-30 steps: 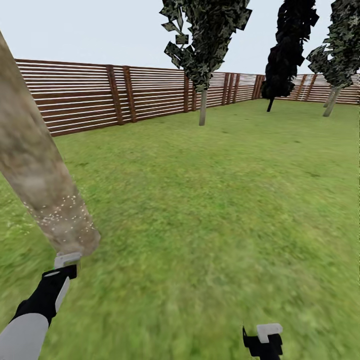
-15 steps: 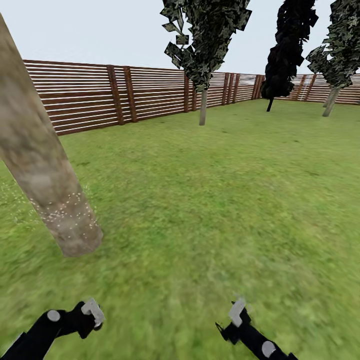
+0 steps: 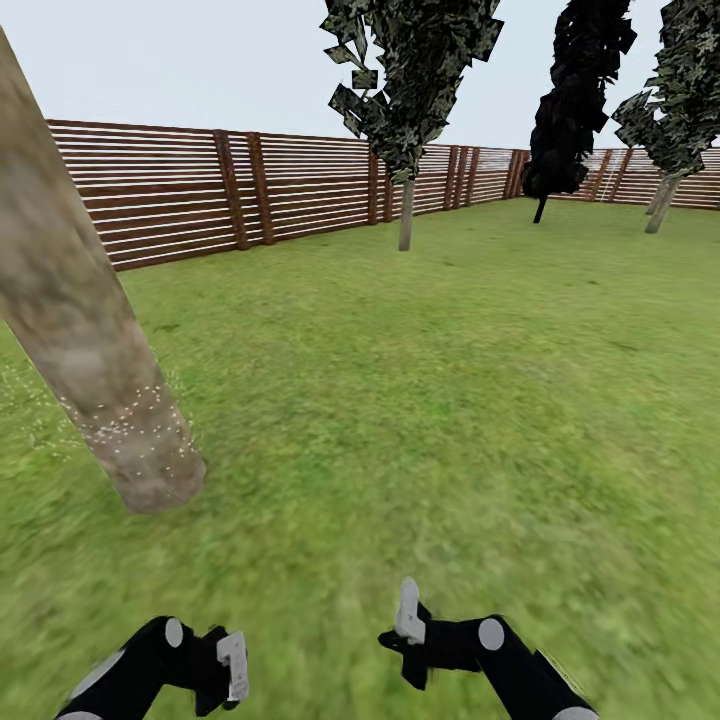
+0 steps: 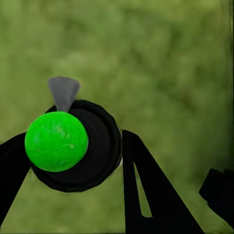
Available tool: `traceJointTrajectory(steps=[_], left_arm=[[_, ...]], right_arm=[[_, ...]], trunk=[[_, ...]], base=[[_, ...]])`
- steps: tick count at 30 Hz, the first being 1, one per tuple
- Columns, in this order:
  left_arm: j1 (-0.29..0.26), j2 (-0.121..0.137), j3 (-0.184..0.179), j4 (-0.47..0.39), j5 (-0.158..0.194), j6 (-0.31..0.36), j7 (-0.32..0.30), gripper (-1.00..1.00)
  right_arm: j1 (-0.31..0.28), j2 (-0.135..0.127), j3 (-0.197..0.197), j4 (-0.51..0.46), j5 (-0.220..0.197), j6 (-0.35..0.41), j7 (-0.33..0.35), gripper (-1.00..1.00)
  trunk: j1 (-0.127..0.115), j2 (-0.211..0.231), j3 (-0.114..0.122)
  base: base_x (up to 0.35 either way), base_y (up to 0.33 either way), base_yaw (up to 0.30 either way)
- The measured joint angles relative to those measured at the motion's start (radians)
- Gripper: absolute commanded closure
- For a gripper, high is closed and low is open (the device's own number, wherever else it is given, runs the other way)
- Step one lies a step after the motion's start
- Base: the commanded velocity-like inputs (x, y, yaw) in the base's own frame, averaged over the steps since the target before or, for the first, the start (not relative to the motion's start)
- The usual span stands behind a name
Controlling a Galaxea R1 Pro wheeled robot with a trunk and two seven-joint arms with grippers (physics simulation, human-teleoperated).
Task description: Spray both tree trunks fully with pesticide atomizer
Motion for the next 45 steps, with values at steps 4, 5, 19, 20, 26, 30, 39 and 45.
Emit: traceJointTrajectory(steps=[4, 5, 19, 20, 26, 30, 39, 45], left_arm=[[-0.001, -0.059, 0.0, 0.0, -0.052, 0.004, 0.0, 1.0], [-0.001, -0.068, 0.0, 0.0, -0.053, 0.004, 0.0, 1.0], [-0.006, -0.209, -0.023, -0.002, -0.103, 0.002, -0.001, 1.0], [-0.012, -0.211, -0.063, -0.002, -0.101, 0.004, -0.001, 1.0], [-0.041, -0.227, -0.104, -0.002, -0.095, 0.005, -0.06, 1.0], [-0.06, -0.228, -0.104, -0.001, -0.091, 0.004, -0.094, 1.0], [-0.063, -0.241, -0.104, -0.002, -0.087, -0.004, -0.141, 1.0], [-0.07, -0.251, -0.103, -0.002, -0.061, -0.007, -0.141, 1.0]], right_arm=[[0.0, 0.016, 0.04, -0.057, -0.002, 0.007, 0.083, 1.0], [0.0, 0.017, 0.042, -0.064, -0.003, 0.007, 0.089, 1.0], [0.0, 0.044, 0.046, -0.111, -0.003, 0.005, 0.105, 1.0], [0.0, 0.044, 0.046, -0.111, -0.003, 0.005, 0.105, 1.0], [0.0, 0.042, 0.045, -0.109, 0.0, 0.005, 0.105, 1.0], [0.0, 0.042, 0.045, -0.108, 0.001, 0.005, 0.105, 1.0], [0.0, 0.041, 0.045, -0.107, 0.002, 0.004, 0.103, 1.0], [0.0, 0.041, 0.045, -0.107, 0.002, 0.004, 0.103, 1.0]], trunk=[[0.0, 0.0, 0.0], [0.0, 0.0, 0.0], [0.0, 0.0, 0.0], [0.0, 0.0, 0.0], [0.0, 0.0, 0.0], [0.0, 0.0, 0.0], [0.0, 0.0, 0.0], [0.0, 0.0, 0.0]], base=[[0.0, 0.0, 0.0], [0.0, 0.0, 0.0], [0.0, 0.0, 0.0], [0.0, 0.0, 0.0], [0.0, 0.0, 0.0], [0.0, 0.0, 0.0], [0.0, 0.0, 0.0], [0.0, 0.0, 0.0]])
